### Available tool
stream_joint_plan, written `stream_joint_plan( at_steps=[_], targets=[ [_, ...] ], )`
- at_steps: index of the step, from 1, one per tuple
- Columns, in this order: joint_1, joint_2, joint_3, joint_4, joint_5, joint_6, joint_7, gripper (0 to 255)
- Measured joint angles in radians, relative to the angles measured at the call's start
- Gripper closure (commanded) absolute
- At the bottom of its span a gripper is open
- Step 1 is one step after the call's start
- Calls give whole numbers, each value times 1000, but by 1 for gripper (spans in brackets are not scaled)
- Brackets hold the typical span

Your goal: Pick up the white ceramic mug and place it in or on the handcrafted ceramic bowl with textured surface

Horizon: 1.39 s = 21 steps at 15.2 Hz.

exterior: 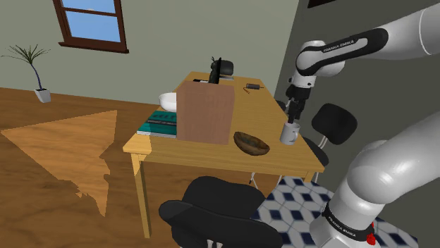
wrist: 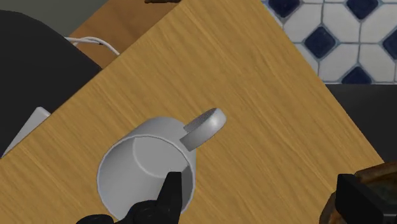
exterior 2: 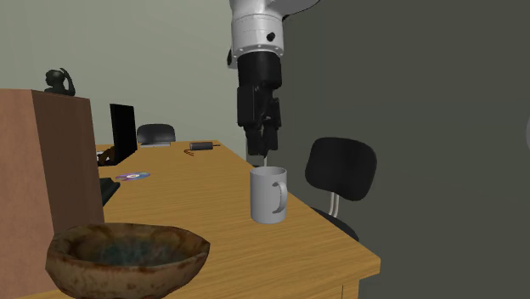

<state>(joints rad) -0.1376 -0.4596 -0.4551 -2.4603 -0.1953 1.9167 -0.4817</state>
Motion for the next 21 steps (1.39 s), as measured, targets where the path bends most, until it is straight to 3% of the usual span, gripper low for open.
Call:
stream_joint_plan(
  at_steps=[4, 9, 17, 21],
  targets=[
    [-9, 108, -77, 46, -8, 81, -96, 0],
    [-4, 284, -162, 129, 42, 188, -222, 0],
    [-5, 360, -189, 94, 77, 294, -268, 0],
    [-4, 367, -189, 90, 81, 304, -269, 0]
  ],
)
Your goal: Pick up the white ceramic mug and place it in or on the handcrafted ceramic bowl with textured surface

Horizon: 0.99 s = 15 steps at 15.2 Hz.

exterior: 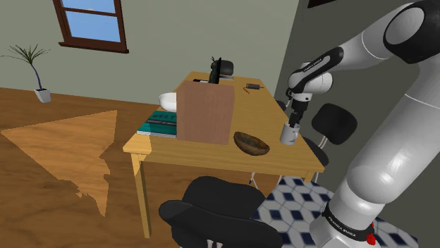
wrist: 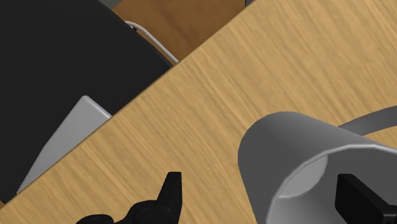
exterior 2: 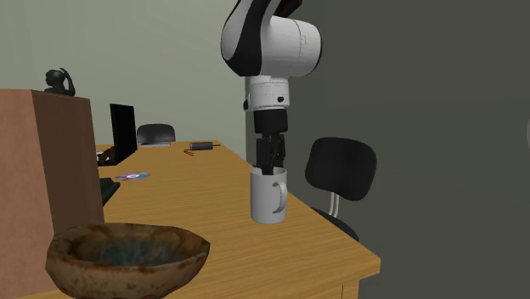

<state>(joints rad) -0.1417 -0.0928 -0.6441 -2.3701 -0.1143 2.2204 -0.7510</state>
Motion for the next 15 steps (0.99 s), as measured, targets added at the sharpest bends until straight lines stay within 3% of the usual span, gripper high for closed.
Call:
stream_joint_plan(
  at_steps=[2, 3, 15],
  targets=[
    [0, 0, 0, 0, 0, 1, 0, 0],
    [0, 0, 0, 0, 0, 1, 0, 255],
    [0, -11, 2, 8, -6, -17, 5, 255]
  ],
)
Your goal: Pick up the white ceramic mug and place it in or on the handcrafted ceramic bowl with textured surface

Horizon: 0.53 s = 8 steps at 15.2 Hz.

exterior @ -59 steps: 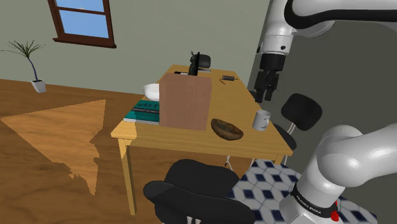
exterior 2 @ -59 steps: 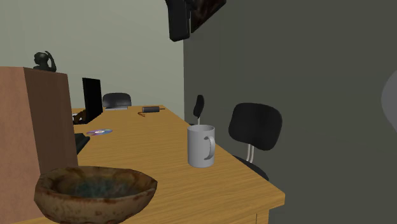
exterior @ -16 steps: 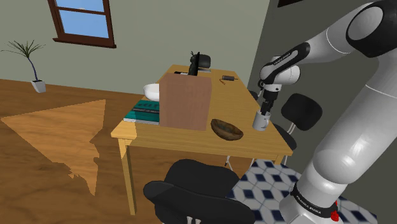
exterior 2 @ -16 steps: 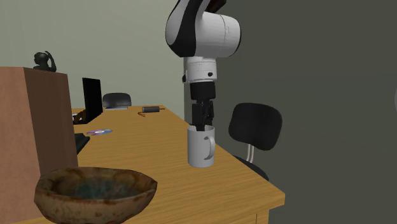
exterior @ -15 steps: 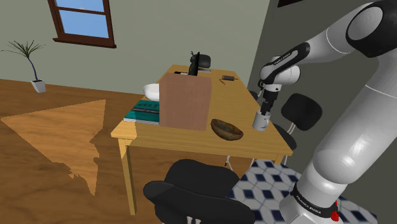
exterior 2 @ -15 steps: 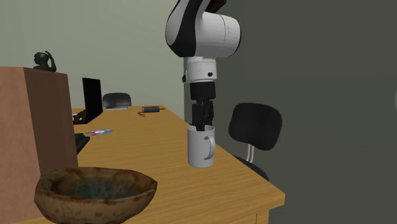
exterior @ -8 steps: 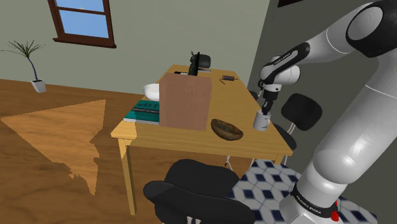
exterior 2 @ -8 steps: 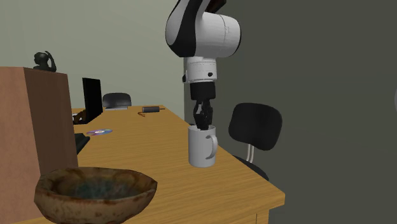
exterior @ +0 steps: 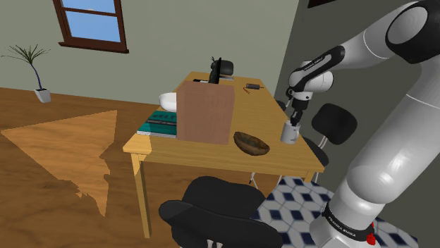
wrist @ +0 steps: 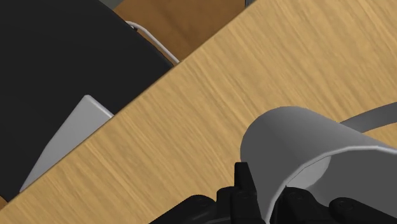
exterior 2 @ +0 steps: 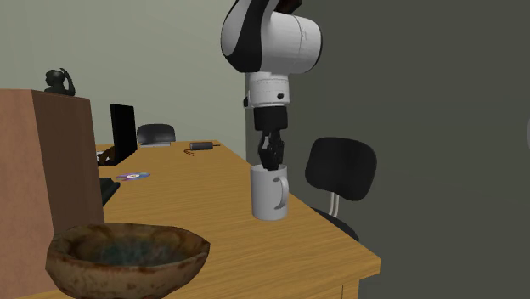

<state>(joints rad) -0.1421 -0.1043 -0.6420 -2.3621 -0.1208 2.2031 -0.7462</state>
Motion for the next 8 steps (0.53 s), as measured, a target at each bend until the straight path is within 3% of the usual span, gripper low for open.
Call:
stream_joint_plan(
  at_steps=[8],
  targets=[
    [-3, -69, 17, 54, -34, -114, 27, 255]
  ],
)
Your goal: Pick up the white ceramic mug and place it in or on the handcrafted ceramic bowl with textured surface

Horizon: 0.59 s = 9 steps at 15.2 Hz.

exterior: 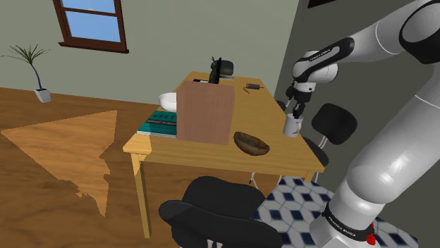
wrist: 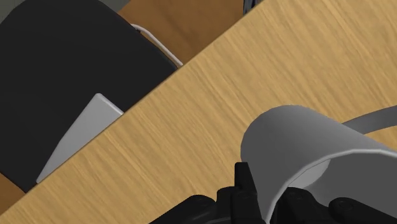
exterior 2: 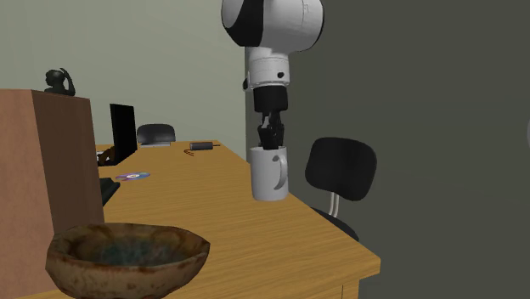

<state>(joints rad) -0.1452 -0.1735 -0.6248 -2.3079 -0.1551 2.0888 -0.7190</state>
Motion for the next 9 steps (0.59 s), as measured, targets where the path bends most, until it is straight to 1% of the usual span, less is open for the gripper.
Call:
stream_joint_plan(
  at_steps=[9],
  targets=[
    [-3, -57, 19, 73, -21, -124, 15, 255]
  ],
)
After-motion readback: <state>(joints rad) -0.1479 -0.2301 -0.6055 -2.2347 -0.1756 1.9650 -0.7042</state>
